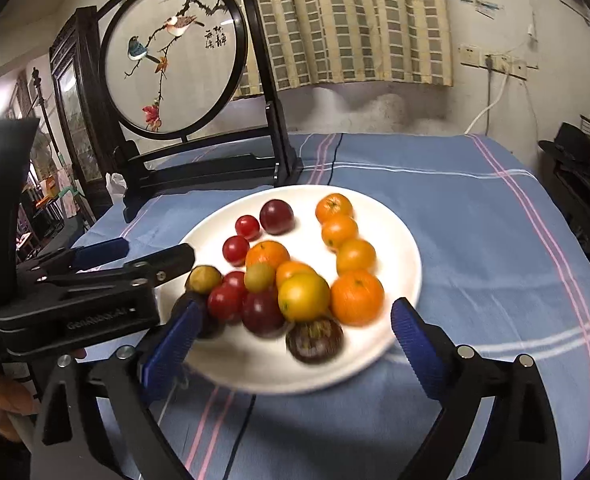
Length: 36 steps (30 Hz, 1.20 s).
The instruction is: Organize fruits
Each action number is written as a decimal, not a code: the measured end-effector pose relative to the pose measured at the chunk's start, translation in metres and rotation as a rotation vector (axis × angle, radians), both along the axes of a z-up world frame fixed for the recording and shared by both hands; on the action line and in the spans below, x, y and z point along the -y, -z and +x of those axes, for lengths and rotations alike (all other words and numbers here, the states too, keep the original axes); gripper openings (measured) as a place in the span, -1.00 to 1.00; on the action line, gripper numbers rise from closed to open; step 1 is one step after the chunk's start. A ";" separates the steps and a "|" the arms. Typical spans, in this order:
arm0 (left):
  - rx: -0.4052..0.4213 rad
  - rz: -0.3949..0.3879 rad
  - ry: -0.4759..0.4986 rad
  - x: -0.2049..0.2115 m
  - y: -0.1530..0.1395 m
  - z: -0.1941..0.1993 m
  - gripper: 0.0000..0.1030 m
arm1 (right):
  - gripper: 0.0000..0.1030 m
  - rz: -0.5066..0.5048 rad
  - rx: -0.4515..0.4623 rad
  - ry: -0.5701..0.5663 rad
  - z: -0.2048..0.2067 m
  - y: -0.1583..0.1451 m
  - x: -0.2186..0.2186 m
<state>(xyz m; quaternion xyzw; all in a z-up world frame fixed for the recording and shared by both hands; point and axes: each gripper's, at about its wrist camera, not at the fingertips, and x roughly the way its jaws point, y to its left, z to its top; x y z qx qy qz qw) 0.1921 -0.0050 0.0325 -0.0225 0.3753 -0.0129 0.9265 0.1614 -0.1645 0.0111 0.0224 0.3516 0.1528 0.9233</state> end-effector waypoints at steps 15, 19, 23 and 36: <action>-0.008 -0.026 0.022 0.006 0.026 -0.107 0.89 | 0.93 -0.076 -0.036 0.016 -0.089 0.028 0.007; -0.011 -0.050 0.020 0.000 0.034 -0.120 0.90 | 0.93 -0.073 -0.028 0.008 -0.099 0.034 0.009; -0.010 -0.048 0.024 -0.002 0.041 -0.128 0.91 | 0.93 -0.094 -0.037 0.003 -0.103 0.041 0.009; -0.094 -0.043 0.032 -0.007 0.067 -0.130 0.91 | 0.93 -0.108 -0.086 -0.001 -0.102 0.051 0.010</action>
